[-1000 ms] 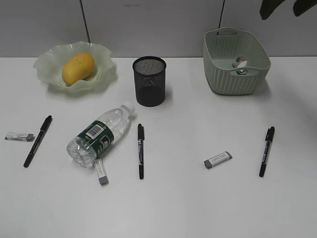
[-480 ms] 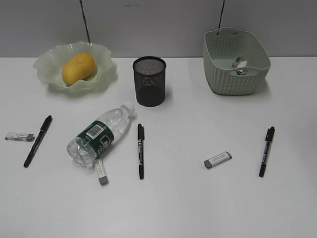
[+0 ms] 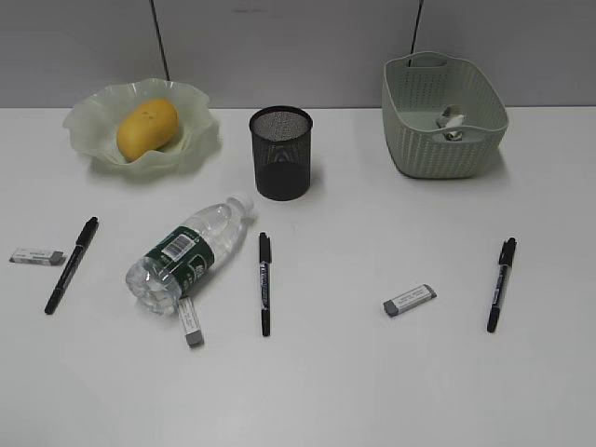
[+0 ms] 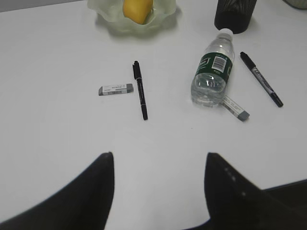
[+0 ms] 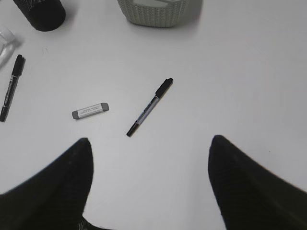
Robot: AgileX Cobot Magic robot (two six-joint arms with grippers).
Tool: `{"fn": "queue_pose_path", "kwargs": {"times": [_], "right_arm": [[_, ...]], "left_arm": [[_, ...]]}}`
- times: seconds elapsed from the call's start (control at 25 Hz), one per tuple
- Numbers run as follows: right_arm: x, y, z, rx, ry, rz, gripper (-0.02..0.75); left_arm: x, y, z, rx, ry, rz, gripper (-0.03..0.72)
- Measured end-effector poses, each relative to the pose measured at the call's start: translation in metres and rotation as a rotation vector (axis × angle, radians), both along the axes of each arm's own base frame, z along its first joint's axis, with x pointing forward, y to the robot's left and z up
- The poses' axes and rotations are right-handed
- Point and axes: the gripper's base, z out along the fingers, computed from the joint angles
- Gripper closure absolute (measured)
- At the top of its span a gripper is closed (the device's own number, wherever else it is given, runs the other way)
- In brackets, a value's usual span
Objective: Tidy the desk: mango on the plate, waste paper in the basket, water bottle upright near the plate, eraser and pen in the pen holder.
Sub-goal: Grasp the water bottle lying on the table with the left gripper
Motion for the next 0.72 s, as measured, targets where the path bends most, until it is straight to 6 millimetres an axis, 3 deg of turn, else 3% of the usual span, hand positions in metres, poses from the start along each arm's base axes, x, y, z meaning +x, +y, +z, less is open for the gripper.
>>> {"fn": "queue_pose_path", "kwargs": {"times": [0.48,0.72], "right_arm": [[-0.100,-0.019,-0.060,0.031,-0.152,0.001,0.153],[-0.123,-0.025,-0.077,0.018,-0.191,-0.008,0.153]], "left_arm": [[0.000,0.000,0.000,0.000,0.000,0.000,0.236],[0.005,-0.001,0.000,-0.006,0.031,-0.006,0.236]]}}
